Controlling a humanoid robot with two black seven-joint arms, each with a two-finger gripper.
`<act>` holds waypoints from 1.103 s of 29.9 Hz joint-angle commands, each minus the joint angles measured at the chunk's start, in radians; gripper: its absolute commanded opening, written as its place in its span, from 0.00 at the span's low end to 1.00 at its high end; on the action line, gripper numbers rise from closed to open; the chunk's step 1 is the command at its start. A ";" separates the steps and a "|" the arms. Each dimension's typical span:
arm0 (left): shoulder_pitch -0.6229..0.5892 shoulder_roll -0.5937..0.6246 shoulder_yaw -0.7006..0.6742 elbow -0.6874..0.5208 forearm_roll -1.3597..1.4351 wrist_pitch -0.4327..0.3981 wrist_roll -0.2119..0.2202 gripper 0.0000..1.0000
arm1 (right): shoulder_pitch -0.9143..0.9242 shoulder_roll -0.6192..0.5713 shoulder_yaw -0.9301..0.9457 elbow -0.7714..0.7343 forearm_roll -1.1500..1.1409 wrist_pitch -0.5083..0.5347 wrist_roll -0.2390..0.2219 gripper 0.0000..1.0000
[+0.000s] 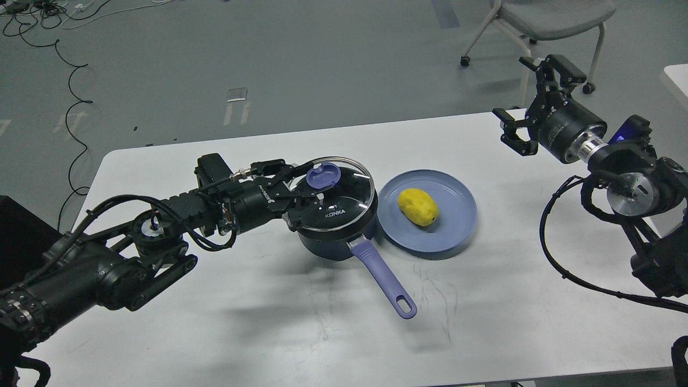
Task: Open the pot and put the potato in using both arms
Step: 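Lift the glass lid off the saucepan with the left gripper, moving it toward the robot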
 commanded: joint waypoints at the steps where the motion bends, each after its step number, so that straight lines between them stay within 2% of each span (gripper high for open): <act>1: -0.027 0.055 0.000 -0.044 -0.008 -0.002 0.001 0.34 | 0.002 0.000 0.000 0.000 0.001 0.000 0.000 1.00; 15: 0.005 0.274 0.014 -0.044 -0.144 0.001 0.001 0.31 | 0.008 -0.018 0.008 0.000 0.001 0.000 0.000 1.00; 19: 0.065 0.337 0.012 -0.035 -0.153 0.009 0.001 0.31 | 0.008 -0.023 0.008 0.000 0.001 0.000 0.000 1.00; 23: 0.138 0.339 0.014 -0.029 -0.160 0.020 0.001 0.31 | 0.011 -0.026 0.008 0.000 0.001 0.000 0.000 1.00; 27: 0.237 0.316 0.014 0.017 -0.157 0.099 0.001 0.31 | 0.012 -0.027 0.008 0.000 0.001 -0.002 0.000 1.00; 33: 0.244 0.250 0.014 0.066 -0.160 0.115 0.001 0.33 | 0.012 -0.043 0.008 0.000 0.001 -0.002 0.000 1.00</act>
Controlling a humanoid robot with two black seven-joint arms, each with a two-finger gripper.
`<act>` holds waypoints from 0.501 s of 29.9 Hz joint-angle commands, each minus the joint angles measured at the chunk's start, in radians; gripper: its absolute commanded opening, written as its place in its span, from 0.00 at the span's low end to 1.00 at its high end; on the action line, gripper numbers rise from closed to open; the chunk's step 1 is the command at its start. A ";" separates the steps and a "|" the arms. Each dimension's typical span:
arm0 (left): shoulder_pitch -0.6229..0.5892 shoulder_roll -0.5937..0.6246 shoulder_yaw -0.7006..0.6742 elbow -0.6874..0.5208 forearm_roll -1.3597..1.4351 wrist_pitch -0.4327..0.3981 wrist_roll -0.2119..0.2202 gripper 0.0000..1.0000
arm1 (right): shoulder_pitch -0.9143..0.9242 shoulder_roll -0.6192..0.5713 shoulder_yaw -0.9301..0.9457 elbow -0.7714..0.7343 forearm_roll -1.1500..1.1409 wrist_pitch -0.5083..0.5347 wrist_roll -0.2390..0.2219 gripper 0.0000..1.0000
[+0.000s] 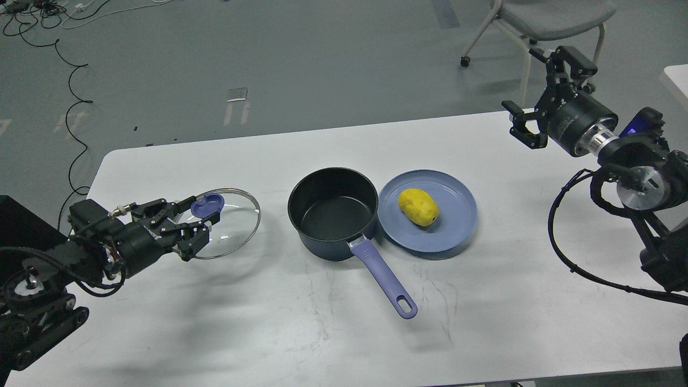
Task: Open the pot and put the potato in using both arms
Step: 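Lift the glass lid off the saucepan with the left gripper, moving it toward the robot, then lower the lid onto the table, release it, and raise the left arm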
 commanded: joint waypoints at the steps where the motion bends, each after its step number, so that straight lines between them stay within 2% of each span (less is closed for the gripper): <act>1: 0.004 -0.028 0.000 0.023 -0.002 0.005 0.000 0.33 | 0.000 -0.007 0.000 0.000 0.000 0.000 0.000 1.00; 6: 0.012 -0.096 0.005 0.079 -0.004 0.009 0.000 0.34 | -0.002 -0.007 0.000 -0.006 0.000 0.000 0.001 1.00; 15: 0.021 -0.116 0.005 0.094 -0.005 0.046 0.000 0.39 | -0.003 -0.007 0.009 -0.006 0.000 0.000 0.001 1.00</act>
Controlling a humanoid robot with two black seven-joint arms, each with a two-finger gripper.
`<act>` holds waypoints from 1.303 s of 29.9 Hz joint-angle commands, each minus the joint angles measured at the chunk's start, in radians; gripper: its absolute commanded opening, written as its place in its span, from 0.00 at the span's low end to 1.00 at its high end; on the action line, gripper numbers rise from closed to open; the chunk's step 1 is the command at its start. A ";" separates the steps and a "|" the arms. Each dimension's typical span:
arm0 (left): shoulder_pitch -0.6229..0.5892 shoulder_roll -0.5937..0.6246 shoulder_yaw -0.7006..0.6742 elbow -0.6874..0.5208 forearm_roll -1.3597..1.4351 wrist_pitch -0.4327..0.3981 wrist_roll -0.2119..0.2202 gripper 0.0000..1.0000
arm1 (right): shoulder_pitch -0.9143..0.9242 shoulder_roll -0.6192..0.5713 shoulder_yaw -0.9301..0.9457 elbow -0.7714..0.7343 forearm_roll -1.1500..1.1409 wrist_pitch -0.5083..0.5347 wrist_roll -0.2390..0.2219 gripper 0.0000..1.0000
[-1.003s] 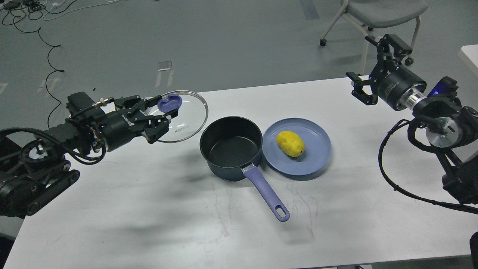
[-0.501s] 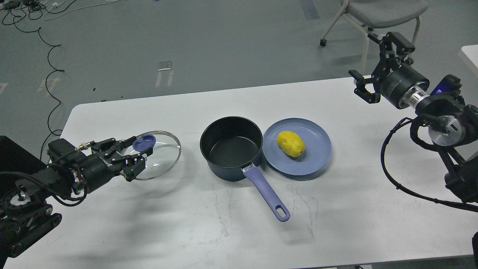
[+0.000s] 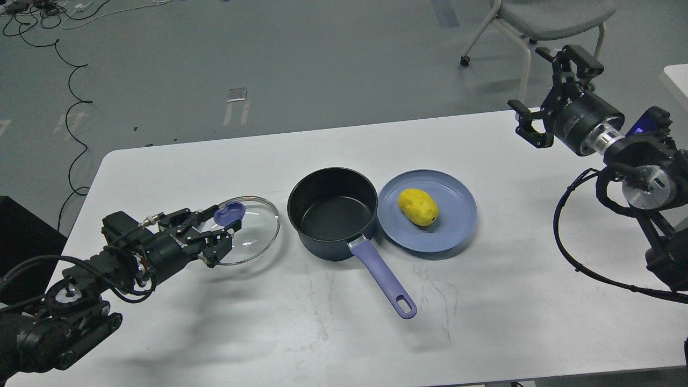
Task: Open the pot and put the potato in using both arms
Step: 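Lower the lid onto the table, release it, and raise the left arm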
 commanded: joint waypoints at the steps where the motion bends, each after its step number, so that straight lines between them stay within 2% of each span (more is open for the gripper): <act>1: 0.002 -0.004 0.000 0.003 -0.005 0.005 0.000 0.40 | 0.000 0.000 0.003 0.000 0.000 -0.001 0.000 1.00; 13: 0.055 -0.015 0.000 0.073 -0.046 0.031 0.000 0.44 | -0.002 0.000 0.005 0.000 0.000 -0.006 0.000 1.00; 18: 0.058 -0.017 0.000 0.072 -0.046 0.040 0.000 0.51 | -0.002 0.000 0.005 0.000 0.000 -0.006 0.000 1.00; 20: 0.058 -0.017 0.000 0.070 -0.048 0.045 0.000 0.65 | -0.002 0.000 0.005 0.000 0.000 -0.006 0.000 1.00; 21: 0.058 -0.017 0.000 0.070 -0.059 0.048 0.000 0.84 | -0.002 0.000 0.005 0.000 0.000 -0.006 0.000 1.00; 22: 0.056 -0.018 0.000 0.070 -0.078 0.048 0.000 0.98 | 0.000 0.000 0.005 0.000 0.000 -0.006 0.000 1.00; 30: 0.047 -0.017 -0.003 0.064 -0.128 0.048 0.000 0.98 | 0.001 -0.002 -0.004 0.018 0.003 0.000 0.000 1.00; 33: 0.035 -0.011 -0.020 0.054 -0.196 0.048 0.000 0.98 | 0.010 -0.040 -0.045 0.055 -0.014 0.006 0.000 1.00; 36: -0.069 -0.001 -0.022 0.020 -0.458 0.042 0.000 0.98 | 0.068 -0.147 -0.211 0.133 -0.154 0.011 0.000 1.00; 37: -0.070 -0.001 -0.022 0.020 -0.459 0.042 0.000 0.98 | 0.069 -0.147 -0.211 0.133 -0.155 0.011 0.000 1.00; 39: -0.183 0.000 -0.014 0.023 -0.699 0.002 0.000 0.98 | 0.116 -0.210 -0.358 0.172 -0.355 0.012 0.003 1.00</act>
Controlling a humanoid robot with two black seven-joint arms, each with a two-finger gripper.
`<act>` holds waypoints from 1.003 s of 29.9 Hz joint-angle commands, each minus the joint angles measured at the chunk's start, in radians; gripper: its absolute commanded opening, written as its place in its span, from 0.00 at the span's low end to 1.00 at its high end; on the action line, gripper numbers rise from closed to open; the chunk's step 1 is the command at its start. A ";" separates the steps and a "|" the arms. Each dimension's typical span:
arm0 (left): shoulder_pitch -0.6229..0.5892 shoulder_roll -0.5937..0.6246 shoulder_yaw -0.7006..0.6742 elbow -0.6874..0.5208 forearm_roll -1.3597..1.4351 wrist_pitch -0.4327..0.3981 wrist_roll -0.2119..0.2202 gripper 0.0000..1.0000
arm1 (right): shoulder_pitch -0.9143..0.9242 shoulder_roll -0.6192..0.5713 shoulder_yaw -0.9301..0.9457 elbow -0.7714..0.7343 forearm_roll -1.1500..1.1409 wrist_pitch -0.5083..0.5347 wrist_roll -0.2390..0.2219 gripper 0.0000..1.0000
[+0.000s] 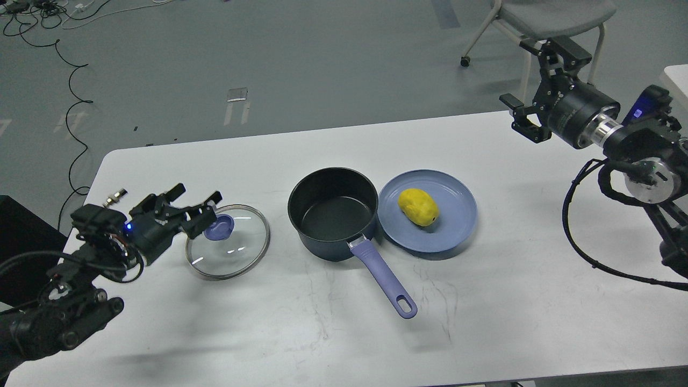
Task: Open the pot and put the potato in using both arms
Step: 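Lower the lid onto the table, release it, and raise the left arm, then reach the right gripper to the yellow potato on the blue plate and grasp it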
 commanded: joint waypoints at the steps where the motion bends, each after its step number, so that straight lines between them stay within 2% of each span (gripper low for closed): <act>1: -0.145 0.001 0.008 0.005 -0.313 -0.069 0.000 0.98 | 0.059 -0.083 -0.189 0.058 -0.240 0.002 0.007 1.00; 3: -0.246 0.001 0.002 0.014 -0.550 -0.207 0.000 0.98 | 0.085 -0.106 -0.276 0.089 -0.421 0.029 0.050 1.00; 8: -0.348 0.024 0.004 0.014 -0.893 -0.357 0.000 0.98 | 0.125 -0.125 -0.408 0.094 -0.804 0.059 0.076 1.00; 12: -0.353 0.050 -0.005 0.013 -0.946 -0.439 0.000 0.98 | 0.122 -0.111 -0.486 0.090 -0.978 0.063 0.079 1.00; 18: -0.331 0.057 -0.012 0.014 -0.949 -0.434 0.000 0.98 | 0.127 -0.029 -0.553 0.029 -1.164 0.068 0.079 1.00; 23: -0.314 0.057 -0.012 0.013 -0.946 -0.431 0.000 0.98 | 0.130 0.068 -0.560 -0.032 -1.224 0.068 0.081 1.00; 30: -0.313 0.057 -0.012 0.013 -0.947 -0.430 0.000 0.98 | 0.153 0.107 -0.582 -0.068 -1.238 0.068 0.081 0.99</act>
